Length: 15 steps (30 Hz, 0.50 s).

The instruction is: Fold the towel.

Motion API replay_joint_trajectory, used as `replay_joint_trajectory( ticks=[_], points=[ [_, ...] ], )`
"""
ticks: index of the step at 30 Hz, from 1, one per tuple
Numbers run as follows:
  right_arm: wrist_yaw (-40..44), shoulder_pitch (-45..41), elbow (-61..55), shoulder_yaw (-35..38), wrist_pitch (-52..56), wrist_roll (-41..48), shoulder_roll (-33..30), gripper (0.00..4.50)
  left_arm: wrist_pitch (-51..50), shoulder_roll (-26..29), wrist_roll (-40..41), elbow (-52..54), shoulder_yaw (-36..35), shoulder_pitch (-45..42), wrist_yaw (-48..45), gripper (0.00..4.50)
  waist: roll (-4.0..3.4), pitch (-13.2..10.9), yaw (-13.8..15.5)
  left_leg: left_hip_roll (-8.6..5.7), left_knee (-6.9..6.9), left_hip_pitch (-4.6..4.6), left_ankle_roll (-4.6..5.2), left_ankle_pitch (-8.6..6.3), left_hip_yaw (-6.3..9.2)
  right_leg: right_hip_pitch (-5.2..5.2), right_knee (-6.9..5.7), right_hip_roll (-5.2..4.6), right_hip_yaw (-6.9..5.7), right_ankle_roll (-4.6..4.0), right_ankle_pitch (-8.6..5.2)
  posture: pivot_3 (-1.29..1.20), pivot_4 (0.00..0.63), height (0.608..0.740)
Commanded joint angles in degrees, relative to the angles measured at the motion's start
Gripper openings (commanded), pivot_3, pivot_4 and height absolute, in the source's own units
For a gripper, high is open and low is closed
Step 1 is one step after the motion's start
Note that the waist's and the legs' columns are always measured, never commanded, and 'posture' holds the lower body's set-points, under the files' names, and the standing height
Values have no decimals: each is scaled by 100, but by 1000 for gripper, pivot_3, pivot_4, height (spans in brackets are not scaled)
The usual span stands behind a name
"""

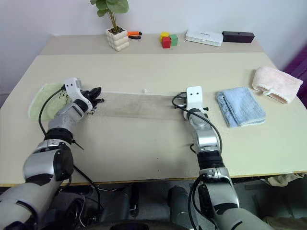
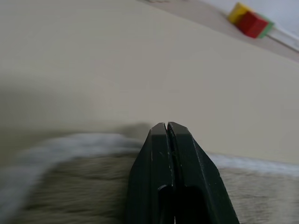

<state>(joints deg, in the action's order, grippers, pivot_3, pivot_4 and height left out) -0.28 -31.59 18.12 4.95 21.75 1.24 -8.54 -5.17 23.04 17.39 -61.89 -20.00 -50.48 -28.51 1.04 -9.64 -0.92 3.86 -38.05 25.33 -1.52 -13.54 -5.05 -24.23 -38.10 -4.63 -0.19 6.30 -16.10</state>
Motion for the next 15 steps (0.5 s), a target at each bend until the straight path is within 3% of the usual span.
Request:
replay_joint_trajectory(
  ticks=[1, 5, 7, 9, 13, 15],
  points=[
    [-46, 146, -75, 162, -16, 33, -96, 13, 179, 167, -69, 14, 3, -64, -8, 0, 0, 0, 4, 0, 0, 0, 0, 0, 0, 0, 0, 0, 0, 0, 0, 0, 150, 735],
    [416, 155, -353, 304, -200, 454, -56, 13, 7, 42, 247, 325, -99, -132, -538, 0, 2, 1, 25, -1, -1, 2, 0, 0, 0, 2, 1, 0, 0, 0, 0, 0, 150, 735],
    [705, 86, -519, 393, -317, 670, -119, 538, -623, -171, 784, 768, -302, -182, -895, 541, 4, 0, 32, -1, -1, 4, 0, 0, 0, 2, 2, 0, 0, 0, 0, 0, 150, 735],
    [856, 3, -649, 446, -362, 750, -226, 1305, -810, -296, 871, 1287, -172, -160, -1096, 1297, 4, 0, 28, -2, -2, 6, -1, 1, 1, 2, 3, -1, -1, 0, 0, 0, 150, 735],
    [968, 14, -1037, 777, -206, 1098, -438, 3423, -951, -351, 838, 2333, 233, 1, -1588, 3381, 3, 0, 5, -2, 2, 5, -2, 1, 3, 0, 4, 1, 0, 0, 0, 0, 150, 735],
    [994, 157, -1473, 1115, 240, 1708, -336, 4465, -872, -271, 750, 2804, 451, 109, -1891, 4413, 2, -1, 5, -1, 4, 5, -8, 5, 4, 0, 5, 2, 0, 0, 0, 0, 150, 735]
  ],
)
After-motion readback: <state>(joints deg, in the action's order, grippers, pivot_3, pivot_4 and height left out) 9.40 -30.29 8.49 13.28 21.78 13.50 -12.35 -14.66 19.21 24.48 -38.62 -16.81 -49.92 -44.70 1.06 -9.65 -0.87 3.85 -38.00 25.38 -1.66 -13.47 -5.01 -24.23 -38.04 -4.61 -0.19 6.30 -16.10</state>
